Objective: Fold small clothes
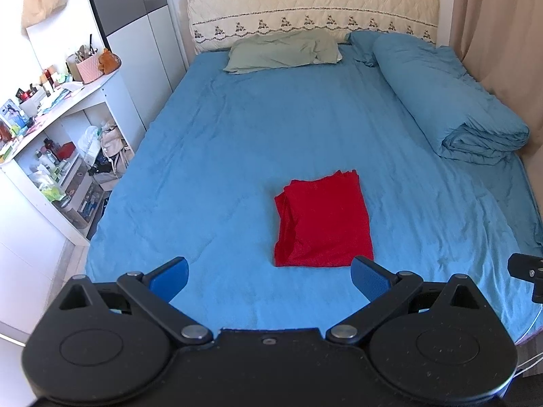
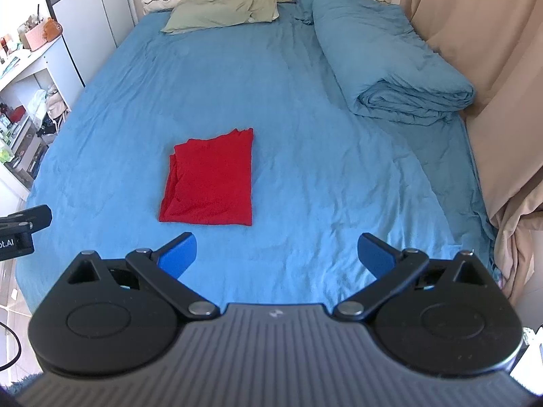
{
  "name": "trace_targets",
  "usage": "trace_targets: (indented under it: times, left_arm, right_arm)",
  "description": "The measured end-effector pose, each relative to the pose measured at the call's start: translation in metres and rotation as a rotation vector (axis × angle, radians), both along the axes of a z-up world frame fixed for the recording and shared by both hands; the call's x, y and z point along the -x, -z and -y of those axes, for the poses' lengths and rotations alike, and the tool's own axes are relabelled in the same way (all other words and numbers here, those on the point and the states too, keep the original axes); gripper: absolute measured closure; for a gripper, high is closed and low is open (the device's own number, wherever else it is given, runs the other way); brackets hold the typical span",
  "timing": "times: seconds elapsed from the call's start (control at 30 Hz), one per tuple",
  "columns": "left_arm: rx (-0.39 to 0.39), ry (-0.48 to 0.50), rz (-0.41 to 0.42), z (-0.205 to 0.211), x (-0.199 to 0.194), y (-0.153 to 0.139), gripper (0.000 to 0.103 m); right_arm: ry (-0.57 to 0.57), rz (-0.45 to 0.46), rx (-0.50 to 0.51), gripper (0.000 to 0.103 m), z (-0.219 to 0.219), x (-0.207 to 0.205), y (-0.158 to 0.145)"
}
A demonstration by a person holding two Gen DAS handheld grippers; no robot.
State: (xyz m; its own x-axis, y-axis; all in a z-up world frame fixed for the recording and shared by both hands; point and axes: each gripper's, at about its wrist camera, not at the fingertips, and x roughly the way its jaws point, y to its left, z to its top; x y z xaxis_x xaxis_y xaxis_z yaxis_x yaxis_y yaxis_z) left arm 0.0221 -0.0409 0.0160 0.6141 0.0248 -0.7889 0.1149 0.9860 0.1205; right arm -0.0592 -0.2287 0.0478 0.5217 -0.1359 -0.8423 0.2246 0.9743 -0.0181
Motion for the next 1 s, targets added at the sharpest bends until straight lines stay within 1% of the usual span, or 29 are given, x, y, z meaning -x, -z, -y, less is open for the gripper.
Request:
trace_targets:
  times: [0.63, 1.0]
  left_arm:
    - [-0.013, 0.011, 0.001, 0.0034, 0.0009, -0.0017, 0.000]
    - [-0.010, -0.013, 0.004, 0.0018, 0.0029, -0.0028, 0.000]
  right_arm:
    - [0.005, 0.003, 0.002, 0.000, 0.0010, -0.0006, -0.0037]
    - [-0.002, 0.016, -0.012, 0.000, 0.0053, 0.0003, -0.0063]
